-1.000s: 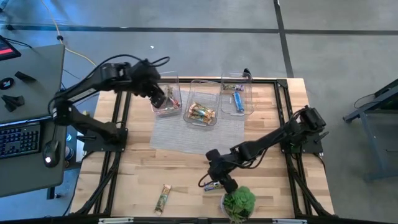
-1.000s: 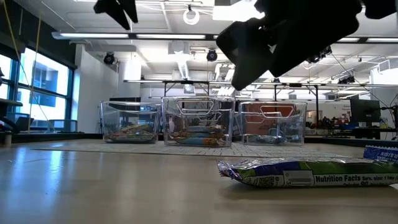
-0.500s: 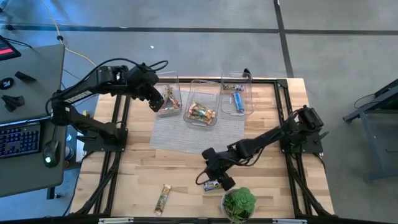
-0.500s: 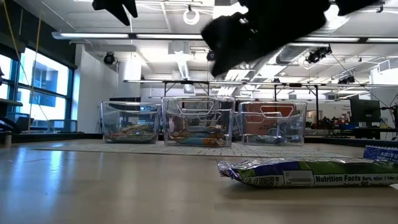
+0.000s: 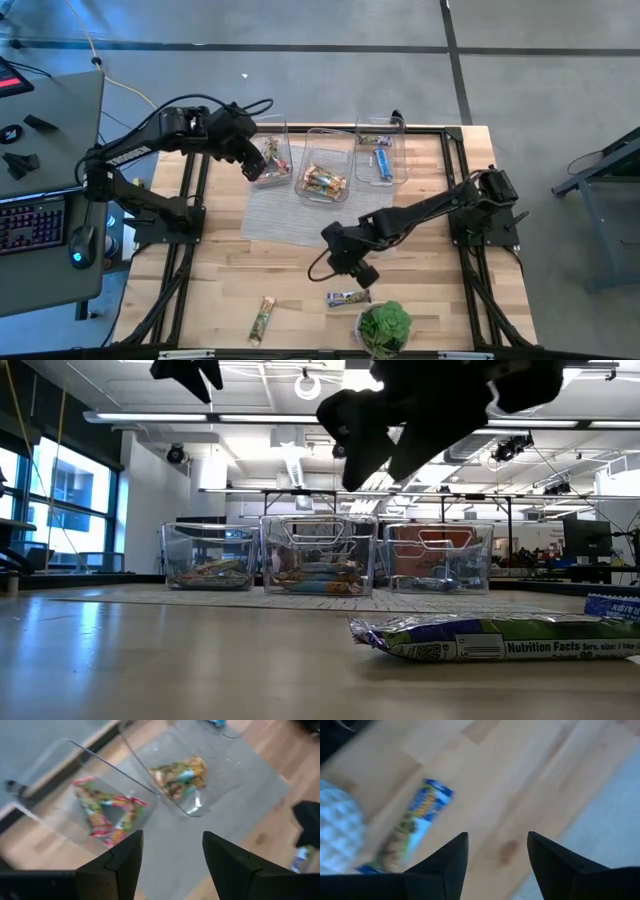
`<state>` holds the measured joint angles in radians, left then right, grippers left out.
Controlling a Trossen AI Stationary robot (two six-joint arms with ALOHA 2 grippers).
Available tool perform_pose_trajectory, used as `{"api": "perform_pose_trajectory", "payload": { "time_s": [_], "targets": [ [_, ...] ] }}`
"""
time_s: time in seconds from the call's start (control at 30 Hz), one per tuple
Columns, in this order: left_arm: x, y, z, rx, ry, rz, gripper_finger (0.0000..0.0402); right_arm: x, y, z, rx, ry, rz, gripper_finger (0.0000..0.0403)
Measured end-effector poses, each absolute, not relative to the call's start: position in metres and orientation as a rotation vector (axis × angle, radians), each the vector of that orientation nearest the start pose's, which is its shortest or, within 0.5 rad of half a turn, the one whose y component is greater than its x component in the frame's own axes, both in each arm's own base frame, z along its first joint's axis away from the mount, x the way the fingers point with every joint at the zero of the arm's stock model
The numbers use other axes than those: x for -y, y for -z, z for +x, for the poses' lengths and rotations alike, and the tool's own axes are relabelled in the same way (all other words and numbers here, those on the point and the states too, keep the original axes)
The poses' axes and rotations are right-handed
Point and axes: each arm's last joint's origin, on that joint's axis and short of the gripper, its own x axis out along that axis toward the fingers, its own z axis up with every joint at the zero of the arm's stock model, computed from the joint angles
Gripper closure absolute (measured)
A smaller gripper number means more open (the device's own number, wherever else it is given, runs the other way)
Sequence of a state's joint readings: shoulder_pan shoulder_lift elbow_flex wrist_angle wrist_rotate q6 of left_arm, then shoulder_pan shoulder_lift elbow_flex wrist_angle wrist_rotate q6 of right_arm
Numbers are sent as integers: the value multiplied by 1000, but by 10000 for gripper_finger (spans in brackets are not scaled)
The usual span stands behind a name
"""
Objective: Pick and place Granola Bars by type
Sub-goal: Put the orange granola bar into the middle transparent bin
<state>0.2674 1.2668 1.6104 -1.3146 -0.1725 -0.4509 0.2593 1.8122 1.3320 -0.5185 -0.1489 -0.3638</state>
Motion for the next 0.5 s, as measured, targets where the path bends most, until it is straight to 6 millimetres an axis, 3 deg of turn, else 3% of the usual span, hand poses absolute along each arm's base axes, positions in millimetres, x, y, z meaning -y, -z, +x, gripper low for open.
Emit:
{"api": "perform_pose_trajectory", "payload": {
  "time_s": [0.2,0.37,0.5],
  "targets": [
    [-31,-384,216,-968,-372,-415,202,-87,-223,366,-945,-468,-448,215],
    [21,-340,241,-936,-164,-377,202,-84,-242,356,-923,-435,-464,215],
    [74,-314,248,-850,30,-404,202,-83,-267,344,-872,-376,-467,215]
  ]
}}
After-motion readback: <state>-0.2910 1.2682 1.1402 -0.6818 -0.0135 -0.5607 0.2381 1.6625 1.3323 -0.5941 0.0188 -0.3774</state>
